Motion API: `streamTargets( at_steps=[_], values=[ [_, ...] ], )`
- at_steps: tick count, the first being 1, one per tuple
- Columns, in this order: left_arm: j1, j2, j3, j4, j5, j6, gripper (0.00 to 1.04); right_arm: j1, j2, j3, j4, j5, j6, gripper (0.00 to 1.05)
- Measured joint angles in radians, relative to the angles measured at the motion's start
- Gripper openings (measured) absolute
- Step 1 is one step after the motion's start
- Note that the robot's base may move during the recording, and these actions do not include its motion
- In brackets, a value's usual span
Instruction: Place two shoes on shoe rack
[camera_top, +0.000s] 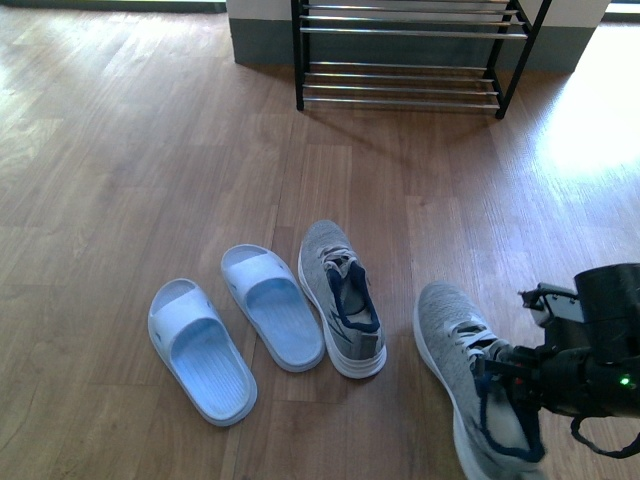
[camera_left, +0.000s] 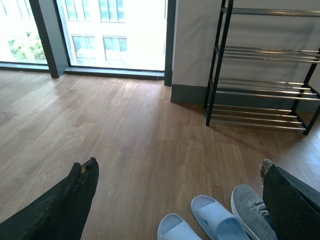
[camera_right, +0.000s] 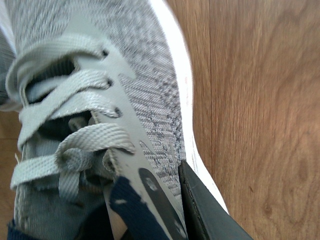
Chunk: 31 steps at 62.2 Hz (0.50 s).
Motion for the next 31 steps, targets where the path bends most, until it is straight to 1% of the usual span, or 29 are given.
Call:
streamTargets(
  at_steps=[5,16,31],
  values=[
    [0.000,0.000,0.000,0.000,0.000,0.000,0.95,-0.029,-0.162,-0.091,0.006,-0.037,-0.047,0.01],
    [0.000,0.000,0.000,0.000,0.000,0.000,0.95,-0.066,-0.460,-0.237,-0.026,-0.108,-0.076,0.01],
    [0.000,0.000,0.000,0.000,0.000,0.000,0.95,-0.135,-0.948,-0.409,-0.172,-0.230,-0.077,0.01]
  ],
)
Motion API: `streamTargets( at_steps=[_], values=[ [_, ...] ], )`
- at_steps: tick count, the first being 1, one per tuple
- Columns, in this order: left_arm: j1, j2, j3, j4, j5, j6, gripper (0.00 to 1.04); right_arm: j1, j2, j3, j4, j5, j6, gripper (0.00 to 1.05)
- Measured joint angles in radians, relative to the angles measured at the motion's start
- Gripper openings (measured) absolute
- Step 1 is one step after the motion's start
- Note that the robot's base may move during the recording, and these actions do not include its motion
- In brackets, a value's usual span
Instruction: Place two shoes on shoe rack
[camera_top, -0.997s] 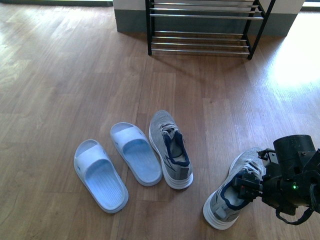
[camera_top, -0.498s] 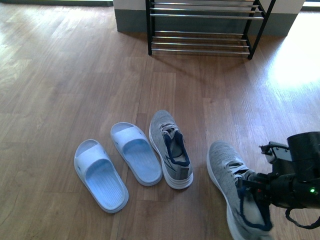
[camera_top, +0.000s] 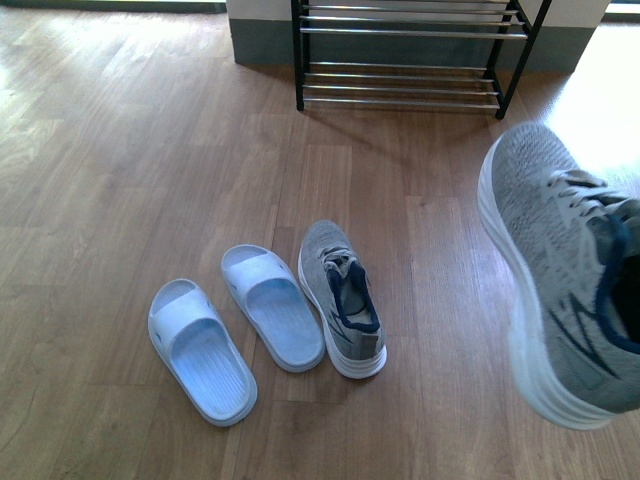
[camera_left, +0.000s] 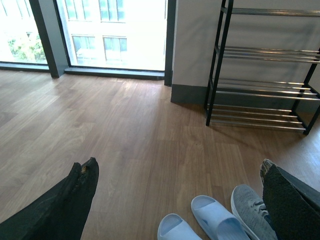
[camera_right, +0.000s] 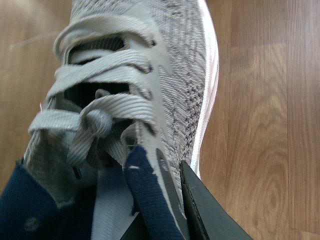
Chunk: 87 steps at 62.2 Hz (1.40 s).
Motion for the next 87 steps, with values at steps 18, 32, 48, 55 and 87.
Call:
streamTargets(
  at_steps=[18,32,48,55,87],
  values=[
    [0.000,0.000,0.000,0.000,0.000,0.000,0.95,-0.203,-0.734,-0.196,-0.330,-0.195,-0.047,0.01],
    [0.000,0.000,0.000,0.000,0.000,0.000,0.95,-0.213,-0.787,-0.210,-0.335,-0.205,-0.051,0.01],
    [0.000,0.000,0.000,0.000,-0.002,0.000,0.95,-0.214,-0.790,-0.210,-0.335,-0.213,-0.051,0.01],
    [0.000,0.000,0.000,0.000,-0.002,0.000,0.95,-0.214,-0.790,-0.210,-0.335,-0.212,-0.051,0.01],
    [0.000,0.000,0.000,0.000,0.001,0.000,0.95,-0.217,-0.789,-0.210,-0.335,-0.197,-0.051,0.01]
  ],
)
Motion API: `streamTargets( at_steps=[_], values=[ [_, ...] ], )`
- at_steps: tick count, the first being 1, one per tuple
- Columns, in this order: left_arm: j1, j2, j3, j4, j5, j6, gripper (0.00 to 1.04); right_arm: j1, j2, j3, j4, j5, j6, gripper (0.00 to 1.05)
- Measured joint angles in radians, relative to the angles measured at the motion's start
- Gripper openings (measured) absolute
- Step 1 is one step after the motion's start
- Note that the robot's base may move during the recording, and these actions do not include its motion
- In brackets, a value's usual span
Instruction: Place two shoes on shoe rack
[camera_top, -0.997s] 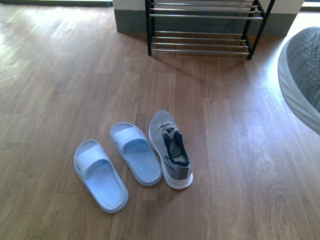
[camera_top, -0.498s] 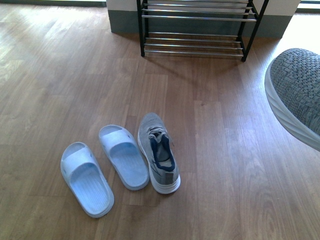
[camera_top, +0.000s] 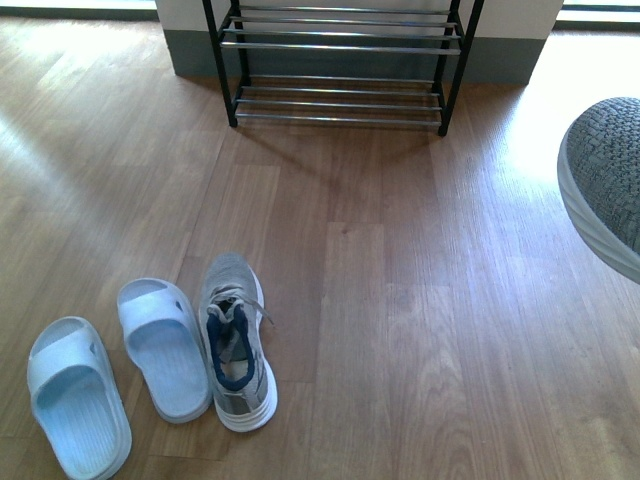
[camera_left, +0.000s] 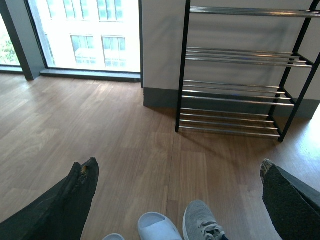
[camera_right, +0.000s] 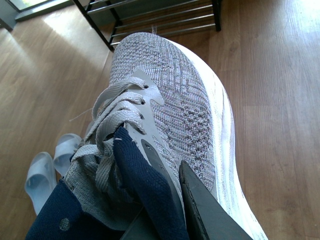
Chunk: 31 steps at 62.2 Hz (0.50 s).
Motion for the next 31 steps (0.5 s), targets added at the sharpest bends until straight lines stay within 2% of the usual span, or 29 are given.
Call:
streamTargets(
  at_steps=[2,6,9,11,16,23,31],
  values=[
    [-0.016,0.020,0.011,-0.034,-0.072,-0.027,0.95,0.000,0.000,0.000,0.000,0.000,0.000,0.01],
    [-0.136,0.194,0.101,-0.228,-0.378,-0.166,0.95,0.000,0.000,0.000,0.000,-0.001,0.000,0.01],
    [-0.182,0.366,0.139,-0.238,-0.521,-0.269,0.95,0.000,0.000,0.000,0.000,-0.007,0.000,0.01],
    [-0.190,0.469,0.150,-0.201,-0.553,-0.323,0.95,0.001,0.000,0.000,0.000,-0.014,0.000,0.01],
    [-0.193,0.748,0.186,-0.047,-0.541,-0.433,0.95,0.002,0.000,0.000,0.000,-0.015,0.000,0.01],
    [-0.204,1.145,0.279,0.175,-0.460,-0.508,0.95,0.002,0.000,0.000,0.000,-0.015,0.000,0.01],
    [-0.206,1.552,0.417,0.312,-0.403,-0.524,0.95,0.002,0.000,0.000,0.000,-0.010,0.000,0.01]
  ],
)
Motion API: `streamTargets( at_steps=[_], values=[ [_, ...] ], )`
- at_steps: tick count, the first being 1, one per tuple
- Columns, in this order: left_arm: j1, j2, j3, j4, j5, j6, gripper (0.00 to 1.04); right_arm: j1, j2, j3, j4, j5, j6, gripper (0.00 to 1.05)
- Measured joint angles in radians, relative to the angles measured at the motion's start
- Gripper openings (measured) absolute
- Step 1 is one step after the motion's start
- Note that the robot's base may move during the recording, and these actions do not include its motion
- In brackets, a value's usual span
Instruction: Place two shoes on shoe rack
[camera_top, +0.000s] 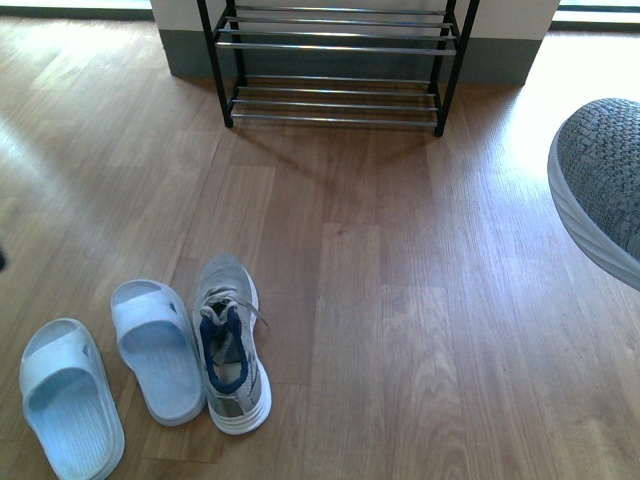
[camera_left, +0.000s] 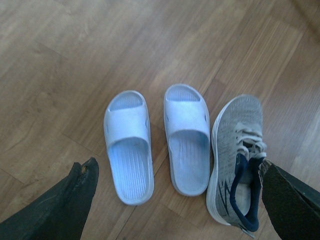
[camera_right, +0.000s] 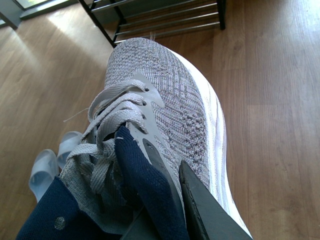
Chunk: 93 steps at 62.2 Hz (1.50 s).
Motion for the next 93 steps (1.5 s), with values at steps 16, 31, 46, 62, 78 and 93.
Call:
streamTargets(
  at_steps=[16,31,46,62,78,93],
  values=[
    [-0.047,0.580,0.289,0.029,0.134,-0.018,0.95,0.000,0.000,0.000,0.000,-0.002,0.000,0.01],
    [-0.074,0.885,0.550,-0.021,0.196,-0.024,0.95,0.000,0.000,0.000,0.000,-0.002,0.000,0.01],
    [-0.099,1.054,0.692,-0.052,0.263,-0.009,0.95,0.000,0.000,0.000,0.000,-0.002,0.000,0.01],
    [-0.107,1.132,0.744,-0.061,0.266,-0.011,0.95,0.000,0.000,0.000,0.000,-0.002,0.000,0.01],
    [-0.099,1.234,0.832,-0.087,0.262,-0.022,0.63,0.000,0.000,0.000,0.000,-0.002,0.000,0.01],
    [-0.092,1.260,0.880,-0.096,0.265,-0.035,0.28,0.000,0.000,0.000,0.000,-0.002,0.000,0.01]
  ],
)
